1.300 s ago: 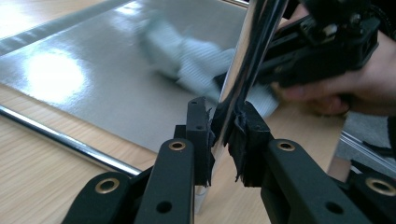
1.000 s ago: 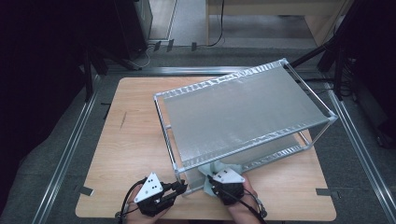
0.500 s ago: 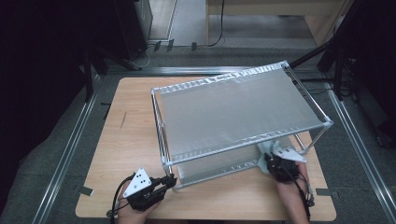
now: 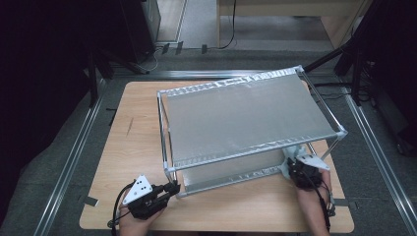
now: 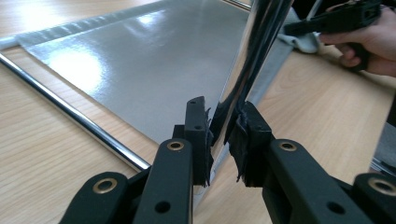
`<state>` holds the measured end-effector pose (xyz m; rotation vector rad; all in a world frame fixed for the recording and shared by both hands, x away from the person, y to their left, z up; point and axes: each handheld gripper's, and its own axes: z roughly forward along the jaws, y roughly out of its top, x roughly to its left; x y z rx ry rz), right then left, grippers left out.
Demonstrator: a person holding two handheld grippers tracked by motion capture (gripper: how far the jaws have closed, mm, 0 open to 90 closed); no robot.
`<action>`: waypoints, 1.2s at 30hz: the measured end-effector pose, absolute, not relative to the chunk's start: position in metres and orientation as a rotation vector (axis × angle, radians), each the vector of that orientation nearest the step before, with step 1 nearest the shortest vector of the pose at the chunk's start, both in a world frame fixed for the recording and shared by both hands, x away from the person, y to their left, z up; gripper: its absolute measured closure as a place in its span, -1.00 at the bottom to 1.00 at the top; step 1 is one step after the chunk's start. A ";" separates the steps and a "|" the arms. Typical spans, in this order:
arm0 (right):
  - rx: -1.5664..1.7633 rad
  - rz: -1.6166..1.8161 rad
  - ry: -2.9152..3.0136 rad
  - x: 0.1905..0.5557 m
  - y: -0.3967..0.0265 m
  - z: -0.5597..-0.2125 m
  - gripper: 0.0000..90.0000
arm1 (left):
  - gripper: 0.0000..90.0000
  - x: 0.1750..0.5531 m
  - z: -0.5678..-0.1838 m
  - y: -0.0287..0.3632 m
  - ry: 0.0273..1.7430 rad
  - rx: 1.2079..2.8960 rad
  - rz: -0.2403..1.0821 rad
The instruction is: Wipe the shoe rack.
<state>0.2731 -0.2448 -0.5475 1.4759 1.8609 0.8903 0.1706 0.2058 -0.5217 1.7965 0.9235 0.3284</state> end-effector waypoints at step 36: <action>1.354 0.958 1.982 0.265 -0.209 -0.550 0.80 | 0.75 0.168 -0.523 0.173 0.844 1.834 0.332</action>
